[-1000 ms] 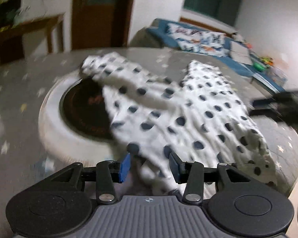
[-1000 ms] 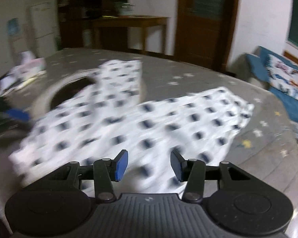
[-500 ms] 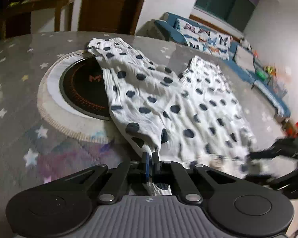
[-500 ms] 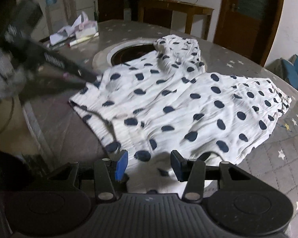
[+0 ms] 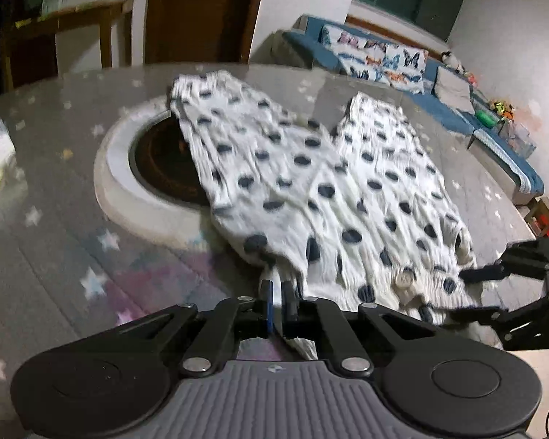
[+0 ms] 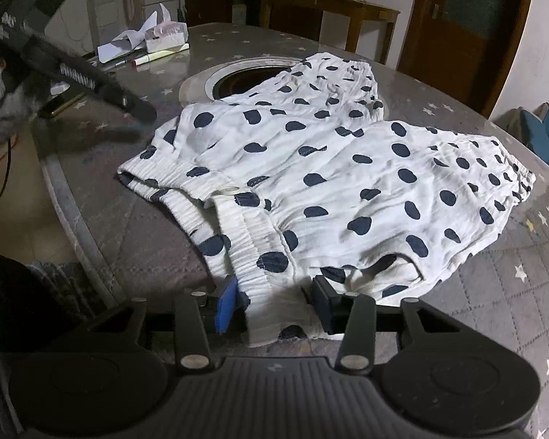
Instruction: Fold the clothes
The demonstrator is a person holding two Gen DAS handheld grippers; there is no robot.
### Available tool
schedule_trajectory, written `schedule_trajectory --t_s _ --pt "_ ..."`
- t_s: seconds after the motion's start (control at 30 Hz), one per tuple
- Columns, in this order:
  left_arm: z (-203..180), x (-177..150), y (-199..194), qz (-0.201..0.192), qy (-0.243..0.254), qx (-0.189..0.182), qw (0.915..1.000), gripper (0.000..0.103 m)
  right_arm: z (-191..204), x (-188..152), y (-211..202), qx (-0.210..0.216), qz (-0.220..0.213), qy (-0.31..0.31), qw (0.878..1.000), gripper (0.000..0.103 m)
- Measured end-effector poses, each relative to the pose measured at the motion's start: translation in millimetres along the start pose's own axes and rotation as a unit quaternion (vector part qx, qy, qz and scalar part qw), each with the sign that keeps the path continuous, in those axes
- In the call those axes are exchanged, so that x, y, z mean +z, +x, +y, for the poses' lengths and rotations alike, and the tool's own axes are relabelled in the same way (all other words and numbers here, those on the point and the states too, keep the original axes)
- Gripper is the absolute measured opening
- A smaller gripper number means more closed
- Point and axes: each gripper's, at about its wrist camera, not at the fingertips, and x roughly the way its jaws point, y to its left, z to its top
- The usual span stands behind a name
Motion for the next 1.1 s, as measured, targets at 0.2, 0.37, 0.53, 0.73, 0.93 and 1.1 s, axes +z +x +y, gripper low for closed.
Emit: schedule_trajectory --t_s 0.2,0.37,0.53,0.73,0.93,1.1 --pt "-12 19 4 -0.029 0.019 -0.027 0.9990 0.005 2 2 0 -0.002 0.006 -0.001 1.000 0.033" --pt "-27 24 41 -0.019 0.046 -0.036 0.9981 0.006 3 1 -5 -0.004 0.018 -0.011 1.000 0.031" --pt "-15 13 71 0.034 0.041 -0.022 0.9983 0.005 3 -3 -13 0.000 0.029 -0.009 1.000 0.033" --pt "-3 11 59 0.034 0.037 -0.026 0.9984 0.006 -16 11 -36 0.025 -0.001 0.042 0.999 0.038" --pt "-15 27 52 0.002 0.043 -0.036 0.9984 0.012 -46 33 -31 -0.015 -0.044 0.072 0.996 0.038" --pt "-22 32 69 0.007 0.045 -0.035 0.9984 0.014 -70 33 0 -0.041 -0.036 0.107 0.993 0.038"
